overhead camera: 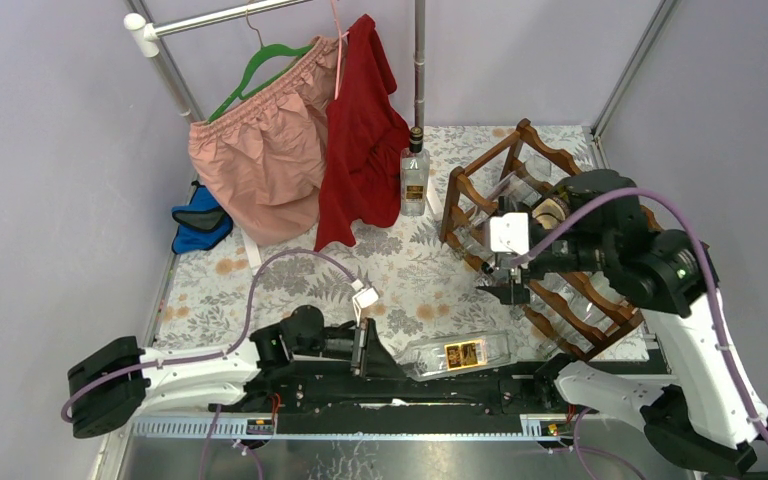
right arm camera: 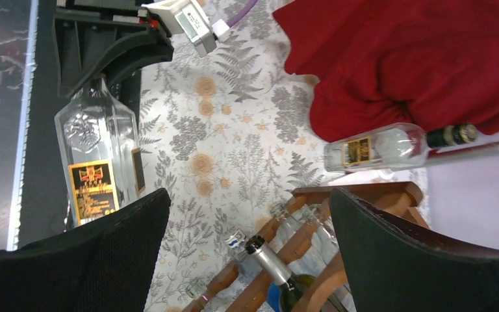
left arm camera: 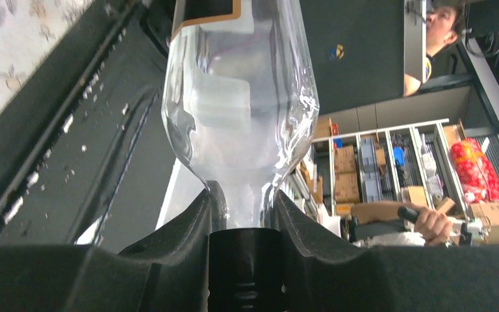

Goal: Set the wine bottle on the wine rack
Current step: Place the wine bottle in the wine rack.

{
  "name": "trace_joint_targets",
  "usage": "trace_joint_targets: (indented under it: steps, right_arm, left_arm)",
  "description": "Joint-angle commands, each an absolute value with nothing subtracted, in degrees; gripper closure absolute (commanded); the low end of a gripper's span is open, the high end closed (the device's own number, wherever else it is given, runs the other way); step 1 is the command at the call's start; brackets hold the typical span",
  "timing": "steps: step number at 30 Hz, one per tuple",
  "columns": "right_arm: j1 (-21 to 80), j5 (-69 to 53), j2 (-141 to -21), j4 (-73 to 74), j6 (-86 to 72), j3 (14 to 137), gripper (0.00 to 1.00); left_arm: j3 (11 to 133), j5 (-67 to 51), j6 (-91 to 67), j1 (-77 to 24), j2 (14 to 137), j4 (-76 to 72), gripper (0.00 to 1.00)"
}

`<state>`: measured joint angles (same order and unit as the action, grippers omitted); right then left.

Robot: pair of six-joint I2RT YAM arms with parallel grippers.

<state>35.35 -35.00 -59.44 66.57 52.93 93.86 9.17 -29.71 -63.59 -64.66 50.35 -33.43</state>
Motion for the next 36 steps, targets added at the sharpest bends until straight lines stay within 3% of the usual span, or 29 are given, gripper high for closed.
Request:
trace_joint_targets:
  steps: [1, 7, 11, 18, 36]
  right_arm:
    - [34.02, -32.74, -57.86, 65.93, 49.59, 97.6, 0.0]
    - [32.85, -32.55, -57.73, 64.35, 47.77, 96.77, 0.0]
    - [32.13, -36.11, -57.62, 62.64, 46.97, 92.31, 0.0]
    - [31.69, -37.81, -57.07, 59.88, 46.2, 85.13, 0.0]
    - [30.52, -37.62, -57.57, 60.38, 43.69, 91.34, 0.0]
  left_arm:
    - [14.66, -22.08, -62.82, -65.8, 51.58, -56.98, 1.0]
    - [15.75, -19.06, -64.95, -66.56, 61.24, -68.53, 1.0]
    - [15.77, -17.32, -69.84, -66.71, 66.91, -68.18, 1.0]
    - [12.62, -14.65, -75.2, -67.15, 68.93, -76.3, 1.0]
    - [16.0, -3.6, -76.67, -71.01, 76.81, -85.87, 1.0]
